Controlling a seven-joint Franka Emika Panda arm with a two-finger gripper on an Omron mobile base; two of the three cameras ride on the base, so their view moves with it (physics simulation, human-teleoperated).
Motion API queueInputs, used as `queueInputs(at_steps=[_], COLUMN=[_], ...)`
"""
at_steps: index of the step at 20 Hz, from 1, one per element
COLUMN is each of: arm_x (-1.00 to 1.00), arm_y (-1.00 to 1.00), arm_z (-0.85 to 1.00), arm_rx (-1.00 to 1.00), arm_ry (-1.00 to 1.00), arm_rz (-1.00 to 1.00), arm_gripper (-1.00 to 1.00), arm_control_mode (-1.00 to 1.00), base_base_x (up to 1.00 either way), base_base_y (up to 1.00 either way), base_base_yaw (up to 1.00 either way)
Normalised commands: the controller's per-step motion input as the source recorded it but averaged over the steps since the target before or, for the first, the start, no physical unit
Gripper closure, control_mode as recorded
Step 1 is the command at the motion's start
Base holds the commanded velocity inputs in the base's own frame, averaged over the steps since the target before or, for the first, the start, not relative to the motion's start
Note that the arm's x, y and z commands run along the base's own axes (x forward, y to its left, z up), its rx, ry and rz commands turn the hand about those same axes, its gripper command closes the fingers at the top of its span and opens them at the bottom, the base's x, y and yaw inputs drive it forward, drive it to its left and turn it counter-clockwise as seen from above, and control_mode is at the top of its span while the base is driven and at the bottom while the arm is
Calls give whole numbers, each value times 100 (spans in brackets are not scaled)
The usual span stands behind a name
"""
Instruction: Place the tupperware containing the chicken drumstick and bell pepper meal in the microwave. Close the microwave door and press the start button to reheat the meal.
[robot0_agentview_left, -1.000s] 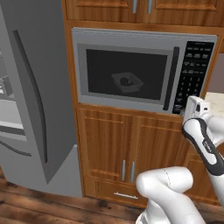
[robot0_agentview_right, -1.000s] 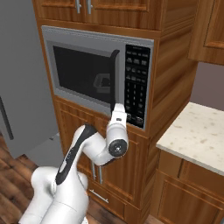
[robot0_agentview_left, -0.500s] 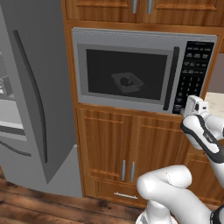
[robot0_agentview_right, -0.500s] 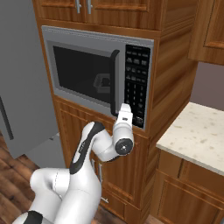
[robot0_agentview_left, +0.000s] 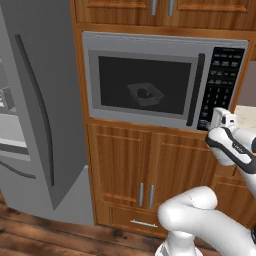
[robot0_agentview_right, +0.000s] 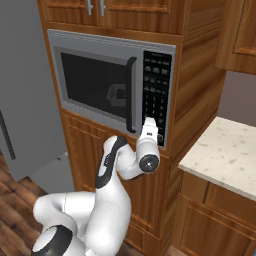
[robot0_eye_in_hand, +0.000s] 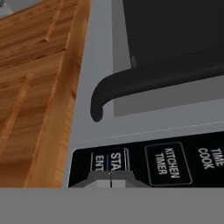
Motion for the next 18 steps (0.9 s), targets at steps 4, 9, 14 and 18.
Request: queueInputs(at_steps=[4, 9, 14, 18], arm_x=[36, 36, 37, 40], arm_y=[0, 0, 0, -1], arm_z=[-22, -14, -7, 0], arm_rx=[-4, -4, -5, -5], arm_ry=[0, 0, 0, 0], arm_rz=[-5, -6, -12, -20], arm_gripper=[100, 100, 100, 100], arm_control_mode=[-100, -100, -100, -100], base_base_x=[0, 0, 0, 0], base_base_y=[0, 0, 0, 0], base_base_yaw=[0, 0, 0, 0])
